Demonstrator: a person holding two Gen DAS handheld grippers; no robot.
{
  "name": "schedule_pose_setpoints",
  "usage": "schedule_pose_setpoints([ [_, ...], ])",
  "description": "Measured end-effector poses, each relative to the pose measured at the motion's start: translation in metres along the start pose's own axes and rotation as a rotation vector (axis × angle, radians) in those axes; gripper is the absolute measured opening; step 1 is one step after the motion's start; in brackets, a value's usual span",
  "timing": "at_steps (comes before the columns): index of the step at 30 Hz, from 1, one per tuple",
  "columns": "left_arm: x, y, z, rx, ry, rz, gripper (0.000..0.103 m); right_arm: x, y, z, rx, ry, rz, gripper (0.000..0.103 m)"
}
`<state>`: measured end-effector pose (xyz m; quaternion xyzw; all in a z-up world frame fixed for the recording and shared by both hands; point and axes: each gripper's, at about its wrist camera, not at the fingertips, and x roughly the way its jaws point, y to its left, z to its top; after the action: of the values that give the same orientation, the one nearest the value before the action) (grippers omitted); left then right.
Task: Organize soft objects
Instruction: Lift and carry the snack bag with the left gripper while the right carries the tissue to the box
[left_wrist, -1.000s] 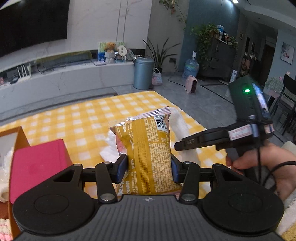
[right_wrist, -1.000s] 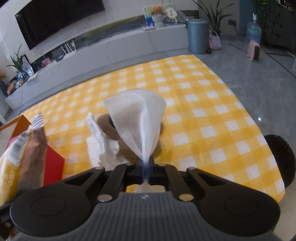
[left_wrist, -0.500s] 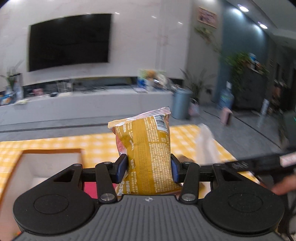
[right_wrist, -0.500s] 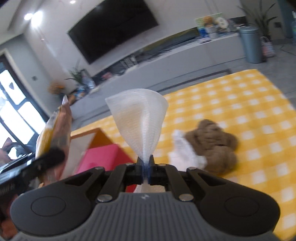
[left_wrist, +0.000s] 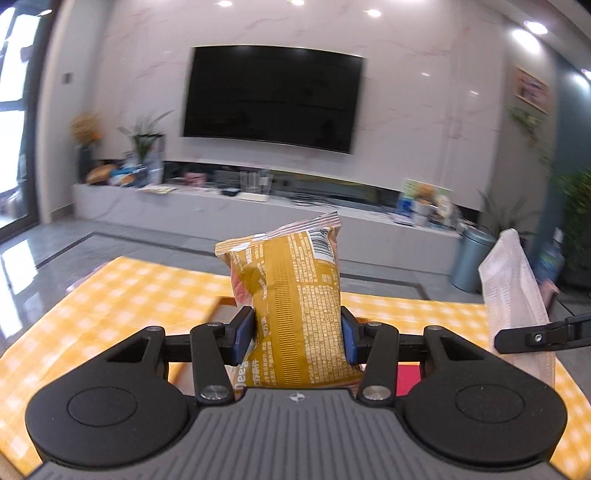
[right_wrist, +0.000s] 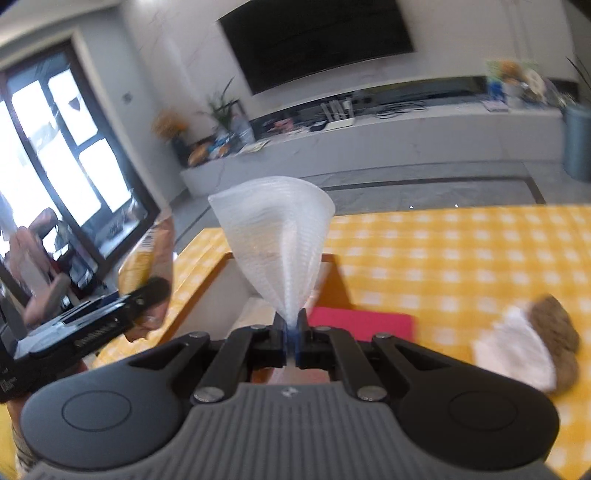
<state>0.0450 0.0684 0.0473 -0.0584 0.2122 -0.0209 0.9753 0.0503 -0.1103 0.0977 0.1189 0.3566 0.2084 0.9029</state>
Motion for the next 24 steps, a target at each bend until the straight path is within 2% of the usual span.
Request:
schedule_pose_setpoints([
  [3, 0.003, 0.017, -0.001, -0.029, 0.012, 0.037, 0.054, 0.045, 0.038, 0.007, -0.067, 0.077, -0.015, 0.001],
  [8, 0.000, 0.048, 0.000, -0.095, 0.018, 0.031, 0.054, 0.124, 0.074, 0.009, -0.134, 0.204, -0.061, 0.001],
  [15, 0.009, 0.075, -0.002, -0.121, 0.027, 0.039, 0.054, 0.223, 0.077, 0.021, -0.003, 0.336, -0.037, 0.001],
  [20, 0.010, 0.084, -0.004, -0.151, 0.040, 0.066, 0.054, 0.273, 0.083, 0.019, 0.059, 0.391, -0.040, 0.001],
  [22, 0.011, 0.084, -0.004, -0.150, 0.049, 0.065, 0.054, 0.289, 0.086, 0.018, 0.050, 0.402, -0.048, 0.001],
  [24, 0.014, 0.085, -0.005, -0.148, 0.067, 0.061, 0.054, 0.304, 0.088, 0.015, 0.021, 0.422, -0.094, 0.001],
])
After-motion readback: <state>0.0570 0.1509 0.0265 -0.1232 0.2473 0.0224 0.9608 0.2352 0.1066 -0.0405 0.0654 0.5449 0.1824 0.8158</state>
